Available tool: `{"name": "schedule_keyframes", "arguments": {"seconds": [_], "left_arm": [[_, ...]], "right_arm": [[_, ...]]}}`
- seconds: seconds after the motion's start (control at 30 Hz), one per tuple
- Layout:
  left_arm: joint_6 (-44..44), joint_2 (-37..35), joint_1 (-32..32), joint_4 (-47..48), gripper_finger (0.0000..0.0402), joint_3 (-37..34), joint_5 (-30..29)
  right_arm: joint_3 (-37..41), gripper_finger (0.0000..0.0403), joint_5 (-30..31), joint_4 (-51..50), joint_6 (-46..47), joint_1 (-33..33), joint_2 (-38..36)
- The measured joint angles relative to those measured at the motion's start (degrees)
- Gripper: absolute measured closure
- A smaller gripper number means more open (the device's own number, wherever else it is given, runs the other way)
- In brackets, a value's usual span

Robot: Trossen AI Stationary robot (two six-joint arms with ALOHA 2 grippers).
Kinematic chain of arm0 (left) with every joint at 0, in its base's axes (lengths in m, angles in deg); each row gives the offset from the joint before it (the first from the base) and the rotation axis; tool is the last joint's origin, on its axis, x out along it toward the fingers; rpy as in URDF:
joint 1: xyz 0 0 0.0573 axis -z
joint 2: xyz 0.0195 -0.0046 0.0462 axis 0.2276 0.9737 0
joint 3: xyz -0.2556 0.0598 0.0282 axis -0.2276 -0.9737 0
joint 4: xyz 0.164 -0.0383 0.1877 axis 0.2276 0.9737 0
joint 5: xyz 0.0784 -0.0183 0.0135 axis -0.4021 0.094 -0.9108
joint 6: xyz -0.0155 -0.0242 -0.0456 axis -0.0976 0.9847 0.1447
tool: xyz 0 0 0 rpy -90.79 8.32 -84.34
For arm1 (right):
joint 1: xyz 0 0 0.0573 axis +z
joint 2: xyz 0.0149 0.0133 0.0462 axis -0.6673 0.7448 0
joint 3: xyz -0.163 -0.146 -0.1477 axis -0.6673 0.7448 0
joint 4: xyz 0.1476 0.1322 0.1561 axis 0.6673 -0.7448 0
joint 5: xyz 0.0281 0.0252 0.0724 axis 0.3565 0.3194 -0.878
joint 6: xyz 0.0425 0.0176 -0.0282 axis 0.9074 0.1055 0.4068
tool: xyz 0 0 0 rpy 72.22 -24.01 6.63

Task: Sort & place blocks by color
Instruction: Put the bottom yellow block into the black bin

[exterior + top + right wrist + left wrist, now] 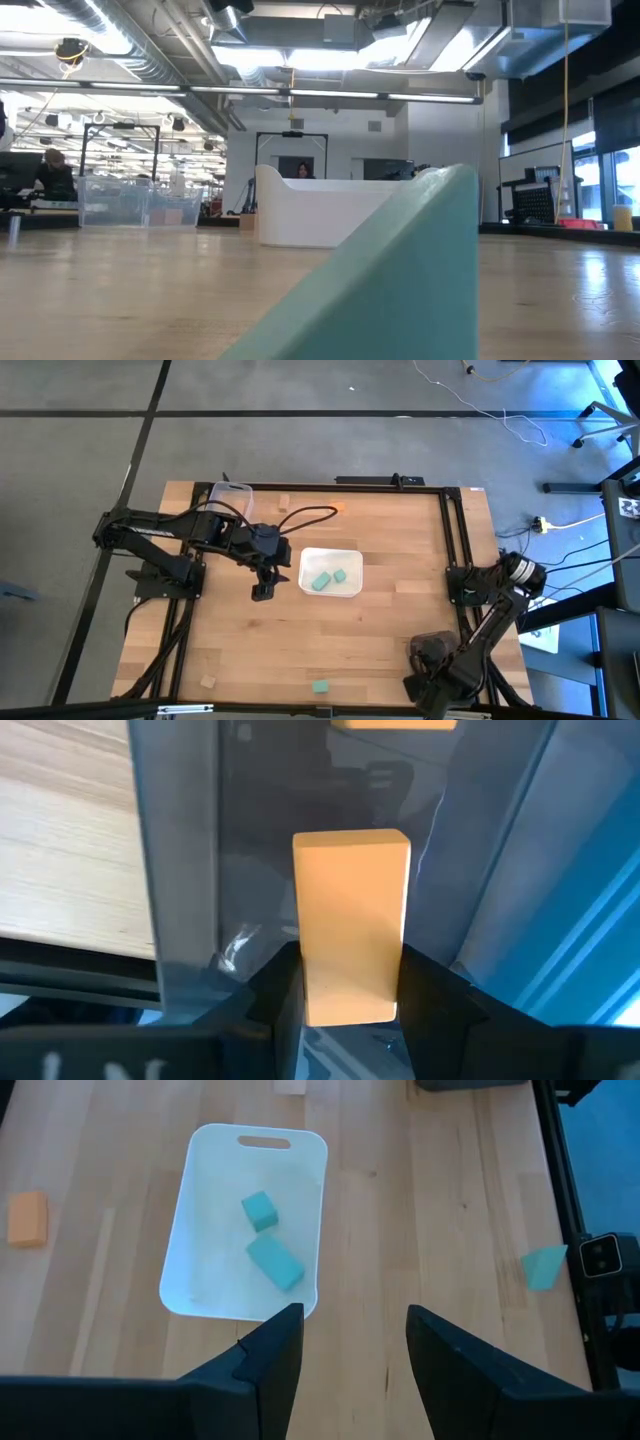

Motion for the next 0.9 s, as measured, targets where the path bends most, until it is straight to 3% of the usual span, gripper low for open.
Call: {"name": "schedule_keyframes", "arguments": {"seconds": [0.9], "left_arm": [[0.04,0.00,0.00,0.04,0.0231,0.02,-0.02]], "right_arm": [[0.00,0.0275,-2.01,-0.57,0.25,-0.02,0.27]]}}
